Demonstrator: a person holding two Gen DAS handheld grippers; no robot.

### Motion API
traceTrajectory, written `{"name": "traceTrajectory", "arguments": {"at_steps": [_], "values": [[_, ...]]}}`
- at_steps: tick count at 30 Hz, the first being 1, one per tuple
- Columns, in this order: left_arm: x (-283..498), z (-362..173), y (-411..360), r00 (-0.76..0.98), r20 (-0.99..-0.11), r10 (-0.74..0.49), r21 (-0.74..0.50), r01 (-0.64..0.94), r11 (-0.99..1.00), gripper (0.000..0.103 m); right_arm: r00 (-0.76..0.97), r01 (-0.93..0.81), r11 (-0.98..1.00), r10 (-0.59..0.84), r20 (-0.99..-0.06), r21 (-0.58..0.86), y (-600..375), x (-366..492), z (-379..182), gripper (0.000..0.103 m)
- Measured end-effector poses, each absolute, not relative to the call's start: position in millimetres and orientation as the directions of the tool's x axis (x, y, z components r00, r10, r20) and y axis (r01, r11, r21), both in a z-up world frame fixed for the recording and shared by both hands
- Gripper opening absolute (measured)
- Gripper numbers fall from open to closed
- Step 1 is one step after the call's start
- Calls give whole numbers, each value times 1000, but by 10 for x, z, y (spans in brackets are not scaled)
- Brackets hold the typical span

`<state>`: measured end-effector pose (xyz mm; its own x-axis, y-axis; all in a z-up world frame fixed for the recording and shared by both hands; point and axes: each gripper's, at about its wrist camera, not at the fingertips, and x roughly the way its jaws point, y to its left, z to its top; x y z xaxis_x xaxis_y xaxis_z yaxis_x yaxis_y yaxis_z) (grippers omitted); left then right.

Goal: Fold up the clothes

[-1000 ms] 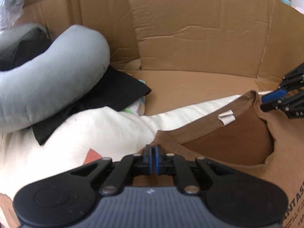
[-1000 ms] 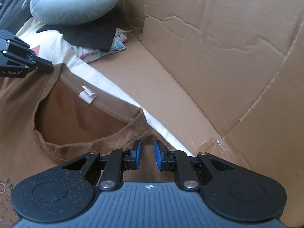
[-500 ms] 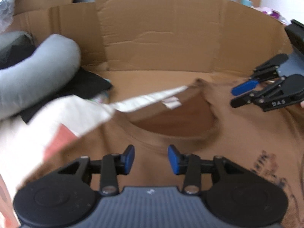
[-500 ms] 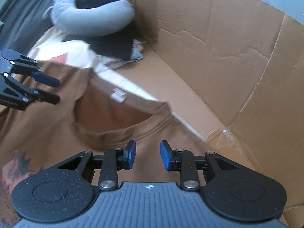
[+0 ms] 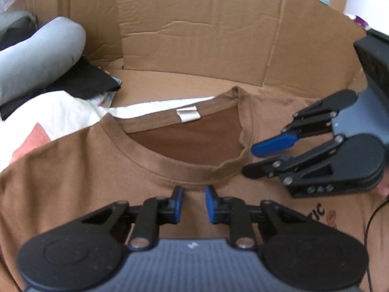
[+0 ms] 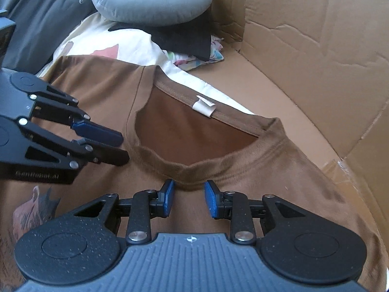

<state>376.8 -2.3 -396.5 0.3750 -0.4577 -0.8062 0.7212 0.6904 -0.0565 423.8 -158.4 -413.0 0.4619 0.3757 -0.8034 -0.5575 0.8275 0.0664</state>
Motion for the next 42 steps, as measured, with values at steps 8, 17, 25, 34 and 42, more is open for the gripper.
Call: {"name": "traceTrajectory", "arguments": {"at_steps": [8,17,25,34,42], "values": [[3723,-3954,-135,390,-796,-463,-54,716,696,17,481,-548,834,378,-791,65,-1464,4370,-4153,34],[3829,-3965,-274,436,-792,-426,-27,673,739,17,533,-470,881,332,-778,54,-1767,4202,-3868,34],[3440,-3779,-381,457,-773,-440,-29,668,744,40,636,-358,931,302,-710,75,-2714,3475,-3372,35],[3108,-3587,-542,414,-777,-474,-73,688,722,51,683,-221,975,183,-707,38,-3511,2871,-3290,35],[2883,-3387,-768,363,-761,-538,-150,709,690,55,728,-14,993,89,-680,116,-4123,2432,-3439,35]]}}
